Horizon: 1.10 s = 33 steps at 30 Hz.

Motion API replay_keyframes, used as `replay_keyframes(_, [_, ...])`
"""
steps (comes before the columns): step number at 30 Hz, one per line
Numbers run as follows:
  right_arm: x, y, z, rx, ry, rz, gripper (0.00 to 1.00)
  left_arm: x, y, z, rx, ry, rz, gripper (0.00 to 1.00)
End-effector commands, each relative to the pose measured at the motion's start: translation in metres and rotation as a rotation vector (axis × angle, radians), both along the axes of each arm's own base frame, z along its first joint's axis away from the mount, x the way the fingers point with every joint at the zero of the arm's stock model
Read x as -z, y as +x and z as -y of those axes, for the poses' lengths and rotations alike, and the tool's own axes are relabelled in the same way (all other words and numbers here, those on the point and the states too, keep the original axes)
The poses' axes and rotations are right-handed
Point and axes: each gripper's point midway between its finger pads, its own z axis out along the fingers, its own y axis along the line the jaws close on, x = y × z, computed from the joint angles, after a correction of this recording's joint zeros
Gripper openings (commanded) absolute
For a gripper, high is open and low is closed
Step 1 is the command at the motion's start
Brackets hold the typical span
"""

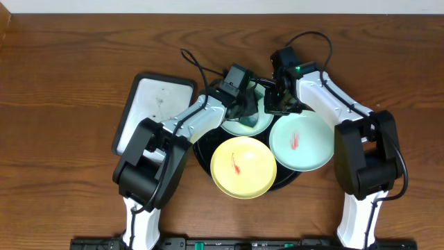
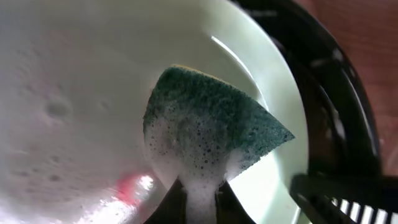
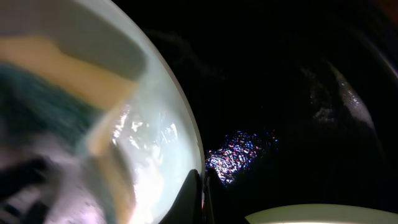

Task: Clean dirty plates on tray and stack at the side
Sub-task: 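Scrub the pale green plate with the sponge in the left gripper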

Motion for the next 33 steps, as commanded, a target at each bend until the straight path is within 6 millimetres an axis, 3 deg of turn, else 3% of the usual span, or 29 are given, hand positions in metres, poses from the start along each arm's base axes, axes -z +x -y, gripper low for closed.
replay_keyframes(1, [-0.004, 0.004, -0.002, 0.008, -0.002, 0.017, 0.01, 0.031, -0.029, 0.004, 0.017, -0.019, -0.16, 0.07])
replay_keyframes(9, [-0.004, 0.003, -0.002, 0.007, -0.003, 0.015, 0.01, 0.045, 0.006, -0.092, 0.008, 0.436, 0.021, 0.07])
replay_keyframes(16, [-0.003, 0.0, 0.0, 0.008, -0.008, 0.001, 0.01, 0.022, 0.042, -0.138, 0.057, 0.786, 0.235, 0.07])
replay_keyframes(25, [-0.003, -0.002, 0.0, 0.008, -0.011, -0.008, 0.01, -0.006, 0.061, -0.151, 0.069, 0.979, 0.346, 0.08])
replay_keyframes(33, [-0.002, -0.007, 0.002, 0.008, -0.018, -0.025, 0.01, -0.046, 0.077, -0.138, 0.048, 1.073, 0.453, 0.07])
